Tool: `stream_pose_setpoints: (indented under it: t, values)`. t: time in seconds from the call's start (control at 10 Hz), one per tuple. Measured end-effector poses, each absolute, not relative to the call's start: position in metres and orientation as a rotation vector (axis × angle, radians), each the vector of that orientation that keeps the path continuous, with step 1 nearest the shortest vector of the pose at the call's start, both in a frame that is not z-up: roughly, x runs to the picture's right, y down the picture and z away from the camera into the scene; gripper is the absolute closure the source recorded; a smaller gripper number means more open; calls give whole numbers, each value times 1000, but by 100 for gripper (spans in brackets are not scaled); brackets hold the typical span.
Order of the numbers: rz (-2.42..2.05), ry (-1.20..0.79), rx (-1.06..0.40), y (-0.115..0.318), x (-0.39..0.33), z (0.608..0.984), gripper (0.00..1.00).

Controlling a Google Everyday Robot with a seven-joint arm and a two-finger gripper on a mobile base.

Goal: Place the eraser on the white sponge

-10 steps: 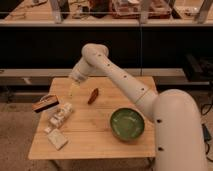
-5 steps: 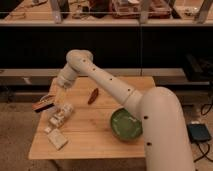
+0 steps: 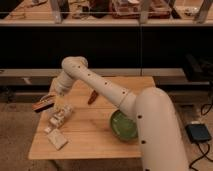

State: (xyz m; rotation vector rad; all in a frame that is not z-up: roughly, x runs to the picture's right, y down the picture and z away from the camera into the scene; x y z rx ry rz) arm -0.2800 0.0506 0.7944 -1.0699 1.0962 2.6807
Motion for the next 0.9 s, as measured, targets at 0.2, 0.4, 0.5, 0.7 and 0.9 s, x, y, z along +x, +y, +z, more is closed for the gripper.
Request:
stream_pose_setpoints:
  t: [0.2, 0.4, 0.5, 0.7, 0.9]
  values:
    - [2679, 1113, -1049, 54, -282, 802, 22]
    - [2681, 1131, -1038, 56, -286, 807, 39]
    - [2691, 1136, -1044, 54, -287, 808, 52]
    - [2705, 1137, -1052, 49, -284, 808, 66]
    - [2734, 1120, -1083, 39, -279, 804, 74]
